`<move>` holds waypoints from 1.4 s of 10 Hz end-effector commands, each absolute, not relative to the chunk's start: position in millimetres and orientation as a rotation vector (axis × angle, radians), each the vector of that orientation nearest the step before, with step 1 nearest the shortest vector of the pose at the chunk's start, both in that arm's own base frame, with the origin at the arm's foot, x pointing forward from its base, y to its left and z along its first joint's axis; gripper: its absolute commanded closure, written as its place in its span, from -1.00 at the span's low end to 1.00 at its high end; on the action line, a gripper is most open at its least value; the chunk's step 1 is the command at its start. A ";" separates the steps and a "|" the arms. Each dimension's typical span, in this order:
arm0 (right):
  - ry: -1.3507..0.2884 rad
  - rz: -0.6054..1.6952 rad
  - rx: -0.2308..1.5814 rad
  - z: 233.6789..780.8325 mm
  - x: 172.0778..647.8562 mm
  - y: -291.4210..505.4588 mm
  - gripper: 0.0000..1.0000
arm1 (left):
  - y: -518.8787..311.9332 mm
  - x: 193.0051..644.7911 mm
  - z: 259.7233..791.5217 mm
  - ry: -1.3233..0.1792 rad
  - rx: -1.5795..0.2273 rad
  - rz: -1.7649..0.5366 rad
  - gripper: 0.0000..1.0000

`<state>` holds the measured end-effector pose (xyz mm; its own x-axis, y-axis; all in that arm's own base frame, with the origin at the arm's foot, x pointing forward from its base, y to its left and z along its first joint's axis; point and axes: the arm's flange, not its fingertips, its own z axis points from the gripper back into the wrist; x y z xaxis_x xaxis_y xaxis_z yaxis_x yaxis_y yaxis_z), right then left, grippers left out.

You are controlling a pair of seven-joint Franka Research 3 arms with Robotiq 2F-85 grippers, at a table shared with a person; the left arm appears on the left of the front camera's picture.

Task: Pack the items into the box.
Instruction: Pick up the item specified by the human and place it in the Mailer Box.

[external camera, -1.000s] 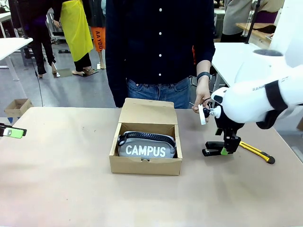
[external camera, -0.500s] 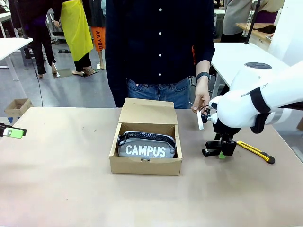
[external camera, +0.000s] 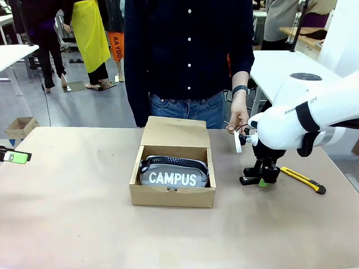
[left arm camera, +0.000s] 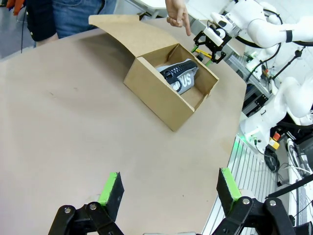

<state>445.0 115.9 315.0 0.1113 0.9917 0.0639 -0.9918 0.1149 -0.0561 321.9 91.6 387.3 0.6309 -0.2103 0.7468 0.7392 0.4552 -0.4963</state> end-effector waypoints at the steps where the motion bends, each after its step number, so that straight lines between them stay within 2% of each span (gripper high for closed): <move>1: -0.091 1.479 0.029 316.6 449.8 114.7 0.80 | 87.6 319.4 387.6 -0.680 -0.930 -0.629 -1.00; 2: -0.086 1.478 0.026 317.2 449.9 114.4 0.81 | 87.6 319.4 387.6 -0.680 -0.930 -0.629 -1.00; 3: -0.080 1.478 0.025 317.6 449.6 114.4 1.00 | 87.6 319.4 387.6 -0.680 -0.930 -0.629 -1.00; 5: -0.074 1.480 0.031 317.7 449.2 114.2 1.00 | 87.6 319.4 387.6 -0.680 -0.930 -0.629 -1.00; 6: -0.069 1.481 0.035 317.9 449.3 114.2 0.83 | 87.6 319.4 387.6 -0.680 -0.930 -0.629 -1.00; 7: -0.064 1.480 0.034 319.1 448.9 114.1 1.00 | 87.6 319.4 387.6 -0.680 -0.930 -0.629 -1.00; 9: -0.056 1.481 0.041 327.6 445.4 111.7 1.00 | 87.6 319.4 387.6 -0.680 -0.930 -0.629 -1.00; 10: -0.039 1.495 0.044 342.3 438.0 109.3 1.00 | 87.6 319.4 387.6 -0.680 -0.930 -0.629 -1.00; 12: 0.102 1.543 0.086 408.4 403.8 102.0 1.00 | 87.6 319.4 387.6 -0.680 -0.930 -0.629 -1.00; 14: 0.032 1.529 0.000 450.6 367.4 101.3 1.00 | 87.6 319.4 387.6 -0.680 -0.930 -0.629 -1.00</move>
<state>380.2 102.4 434.4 0.0450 0.9989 -0.0141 -0.9961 0.0459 0.0749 321.9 91.6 387.7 0.6302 -0.2104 0.7474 0.7397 0.4552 -0.4956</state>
